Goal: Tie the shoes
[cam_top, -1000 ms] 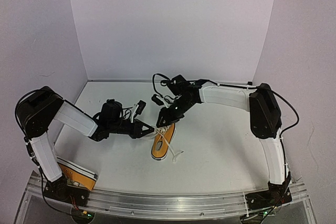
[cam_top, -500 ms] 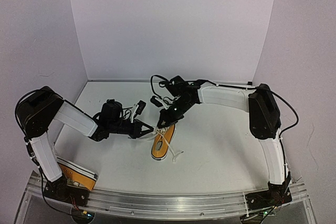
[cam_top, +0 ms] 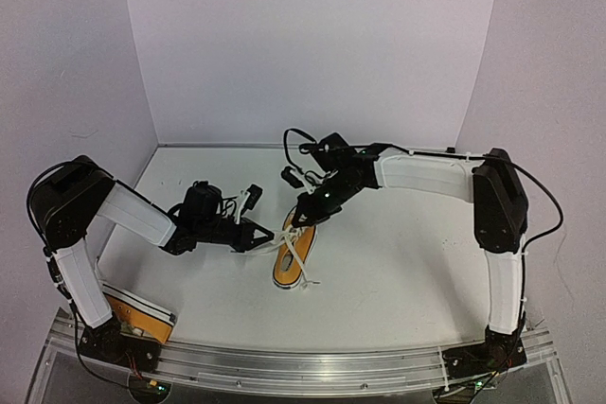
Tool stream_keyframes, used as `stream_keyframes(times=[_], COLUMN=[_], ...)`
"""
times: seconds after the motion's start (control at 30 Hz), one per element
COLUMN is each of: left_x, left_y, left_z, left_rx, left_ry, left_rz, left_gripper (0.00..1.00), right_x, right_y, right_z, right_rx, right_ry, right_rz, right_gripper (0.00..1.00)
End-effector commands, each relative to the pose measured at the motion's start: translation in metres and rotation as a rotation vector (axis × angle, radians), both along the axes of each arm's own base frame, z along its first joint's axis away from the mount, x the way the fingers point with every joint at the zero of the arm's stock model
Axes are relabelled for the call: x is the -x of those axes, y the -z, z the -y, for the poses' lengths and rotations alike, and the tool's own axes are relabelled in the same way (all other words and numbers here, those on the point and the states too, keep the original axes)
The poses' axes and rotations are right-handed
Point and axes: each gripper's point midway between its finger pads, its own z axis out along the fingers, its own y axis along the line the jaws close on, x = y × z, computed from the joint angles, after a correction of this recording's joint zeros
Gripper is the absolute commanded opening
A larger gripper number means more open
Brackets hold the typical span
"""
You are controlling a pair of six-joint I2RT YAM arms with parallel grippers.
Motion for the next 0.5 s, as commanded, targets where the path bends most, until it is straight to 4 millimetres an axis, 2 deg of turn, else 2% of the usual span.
stream_keyframes(times=[0.0,0.2,0.33,0.4,0.47], left_x=[-0.005,-0.007,-0.012,-0.012,-0.009], left_y=[-0.018,-0.017,-0.009,-0.012,-0.023], left_z=[-0.002,-0.006,-0.011,-0.013,-0.014], left_rx=[0.001,-0.027,-0.079,-0.087,-0.070], left_ry=[-0.010,-0.026,-0.056,-0.056,-0.046], left_rz=[0.070,0.080,0.085,0.110,0.160], left_gripper=[0.00,0.00,0.00,0.00,0.06], right_x=[-0.009,-0.002,-0.002,-0.001,-0.001], right_y=[-0.034,-0.024,-0.028,-0.030,-0.030], right_z=[0.002,0.007,0.008,0.006,0.004], right_rx=[-0.096,-0.099,-0.124,-0.141,-0.154], right_ry=[0.041,0.045,0.051,0.052,0.052], right_rz=[0.054,0.035,0.041,0.037,0.028], right_gripper=[0.00,0.00,0.00,0.00,0.00])
